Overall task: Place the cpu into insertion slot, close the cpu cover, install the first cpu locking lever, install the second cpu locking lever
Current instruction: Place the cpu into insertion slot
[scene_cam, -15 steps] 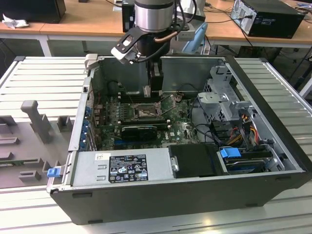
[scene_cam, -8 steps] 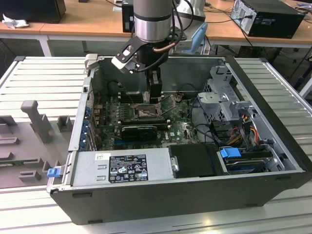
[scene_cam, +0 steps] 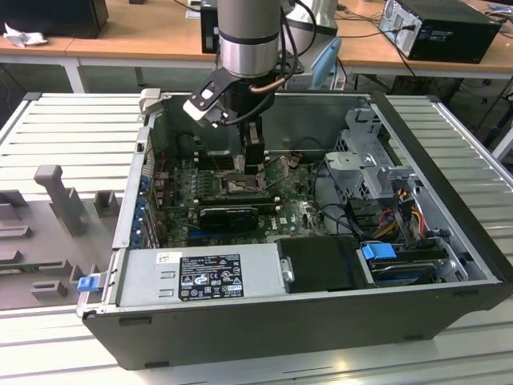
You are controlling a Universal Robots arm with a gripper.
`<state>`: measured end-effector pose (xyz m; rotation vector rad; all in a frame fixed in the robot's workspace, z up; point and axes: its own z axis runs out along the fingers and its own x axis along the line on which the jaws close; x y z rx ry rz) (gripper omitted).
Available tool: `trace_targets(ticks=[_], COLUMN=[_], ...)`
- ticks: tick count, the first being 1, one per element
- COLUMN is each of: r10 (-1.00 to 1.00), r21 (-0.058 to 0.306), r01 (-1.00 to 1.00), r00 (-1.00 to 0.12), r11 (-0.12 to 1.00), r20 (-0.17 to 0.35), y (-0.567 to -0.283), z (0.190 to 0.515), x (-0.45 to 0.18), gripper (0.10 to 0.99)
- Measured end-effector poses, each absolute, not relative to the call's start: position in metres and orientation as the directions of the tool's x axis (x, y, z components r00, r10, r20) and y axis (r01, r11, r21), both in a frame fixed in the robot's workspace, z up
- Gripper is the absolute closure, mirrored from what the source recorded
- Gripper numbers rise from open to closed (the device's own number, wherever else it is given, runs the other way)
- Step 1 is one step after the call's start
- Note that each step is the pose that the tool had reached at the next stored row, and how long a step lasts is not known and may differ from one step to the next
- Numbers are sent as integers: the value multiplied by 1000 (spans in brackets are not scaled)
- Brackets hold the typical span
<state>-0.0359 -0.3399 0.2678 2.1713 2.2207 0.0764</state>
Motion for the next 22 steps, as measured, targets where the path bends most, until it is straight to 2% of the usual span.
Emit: trace_targets(ticks=[16,22], r10=[1000,1000], r21=[60,59], r01=[998,998], r00=[-23,-20], r11=[22,19], r20=[10,10], y=[-338,-333], z=[265,252], x=[-41,-42], gripper=[557,557])
